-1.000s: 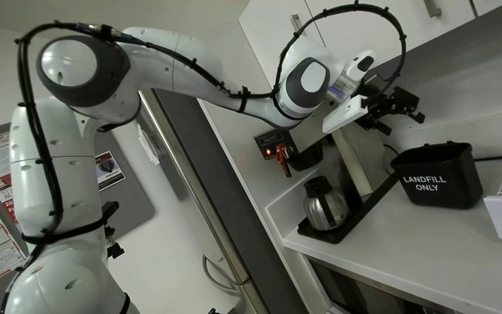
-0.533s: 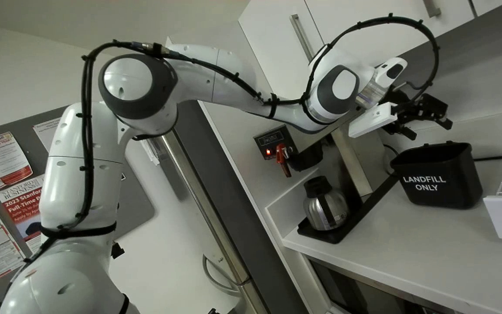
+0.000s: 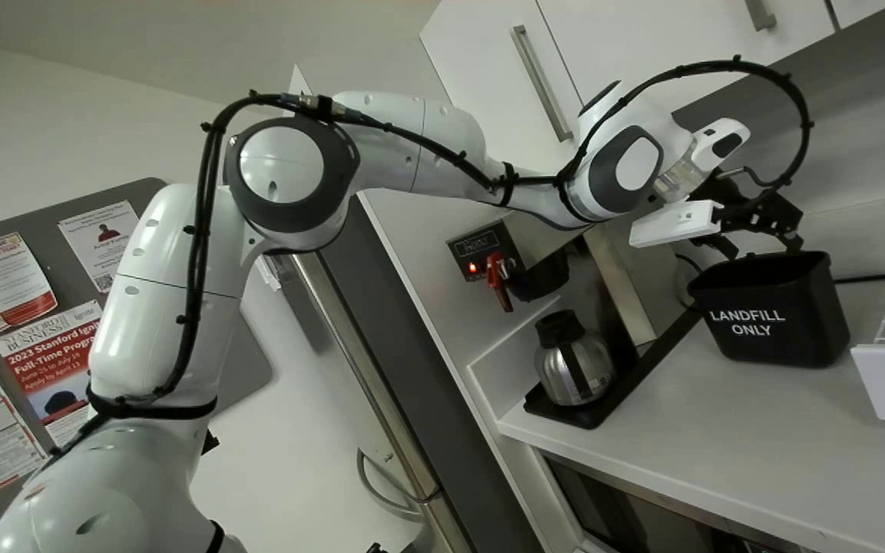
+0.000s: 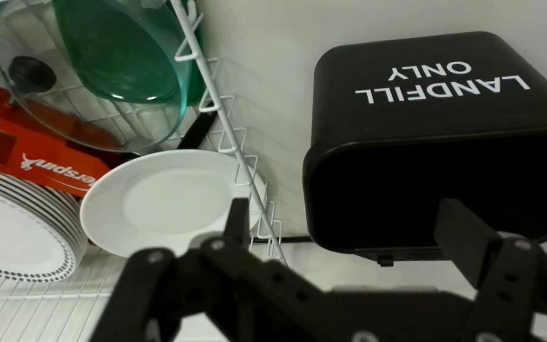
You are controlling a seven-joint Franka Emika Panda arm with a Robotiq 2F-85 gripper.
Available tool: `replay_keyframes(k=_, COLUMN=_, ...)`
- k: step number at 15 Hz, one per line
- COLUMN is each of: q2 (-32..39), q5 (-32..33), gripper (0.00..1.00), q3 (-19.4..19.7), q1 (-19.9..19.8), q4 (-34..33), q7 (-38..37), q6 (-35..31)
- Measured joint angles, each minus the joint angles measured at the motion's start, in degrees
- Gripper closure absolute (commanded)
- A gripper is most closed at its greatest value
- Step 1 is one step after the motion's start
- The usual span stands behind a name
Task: Spill the waste out of the black bin and onto the counter
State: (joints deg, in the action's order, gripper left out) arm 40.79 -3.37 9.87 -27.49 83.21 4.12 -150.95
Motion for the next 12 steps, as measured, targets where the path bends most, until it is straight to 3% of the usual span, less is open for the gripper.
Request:
replay_keyframes(k=5, q2=1.34, q5=0.01, gripper=0.0, q3=0.39, q1=0.23, q4=-0.54, q7=-0.04, q6=0.09)
replay_keyframes(k=12, q2=7.88, q5=-2.3, gripper=0.0, q3=0.33, q1=-0.34, q4=-7.02, q7=-3.06, q6=0.08)
